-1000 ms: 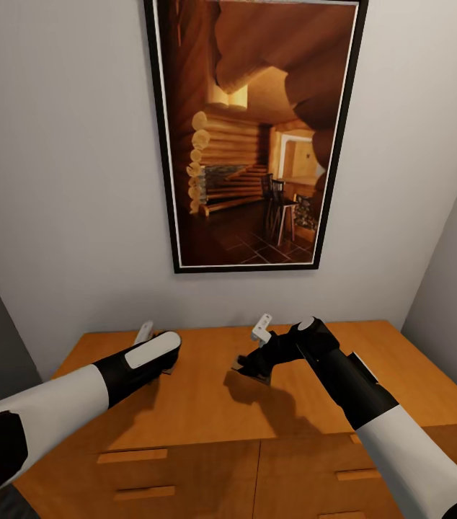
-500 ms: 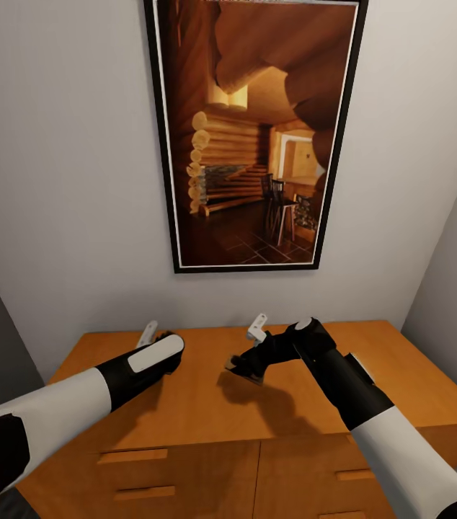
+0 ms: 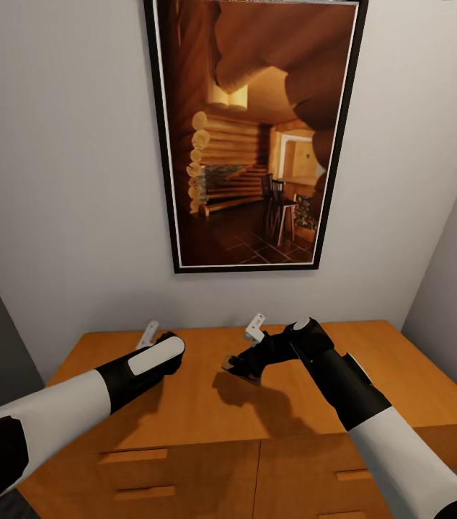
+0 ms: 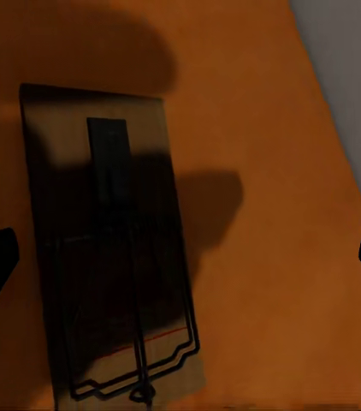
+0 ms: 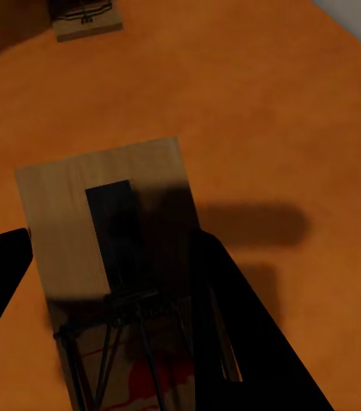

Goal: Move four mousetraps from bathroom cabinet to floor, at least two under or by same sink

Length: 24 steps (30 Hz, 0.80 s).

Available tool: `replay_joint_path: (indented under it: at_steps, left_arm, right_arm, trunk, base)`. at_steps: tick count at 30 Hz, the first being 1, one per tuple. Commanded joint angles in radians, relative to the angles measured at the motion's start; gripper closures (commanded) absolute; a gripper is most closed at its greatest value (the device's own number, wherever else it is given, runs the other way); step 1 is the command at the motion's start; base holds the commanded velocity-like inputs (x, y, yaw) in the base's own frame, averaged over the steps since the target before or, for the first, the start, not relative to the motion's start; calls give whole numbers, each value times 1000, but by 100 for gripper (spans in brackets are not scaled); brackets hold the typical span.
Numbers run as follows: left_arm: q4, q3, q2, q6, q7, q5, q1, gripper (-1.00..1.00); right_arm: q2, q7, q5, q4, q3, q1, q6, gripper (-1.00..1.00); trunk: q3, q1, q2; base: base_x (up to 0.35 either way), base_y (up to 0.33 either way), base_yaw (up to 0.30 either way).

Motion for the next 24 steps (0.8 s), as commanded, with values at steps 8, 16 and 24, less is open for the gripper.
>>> replay_joint_path:
  at_steps: [8, 16, 24]
  left_arm:
    - [-17, -1, -2, -9, 11, 50, -1, -100]
    - [-23, 33, -9, -9, 37, 50, -1, -100]
    - [-26, 73, -11, -9, 111, 47, -3, -100]
  right_arm:
    - [-2, 9, 10, 0, 1, -1, 2, 100]
    - [-1, 9, 9, -1, 1, -1, 2, 100]
    - [0, 9, 8, -3, 1, 0, 2, 100]
  trunk:
    - [-2, 0, -1]
    - [-2, 0, -1]
    - [-2, 0, -1]
  base:
    - [0, 0, 0]
    - [0, 0, 0]
    - [0, 0, 0]
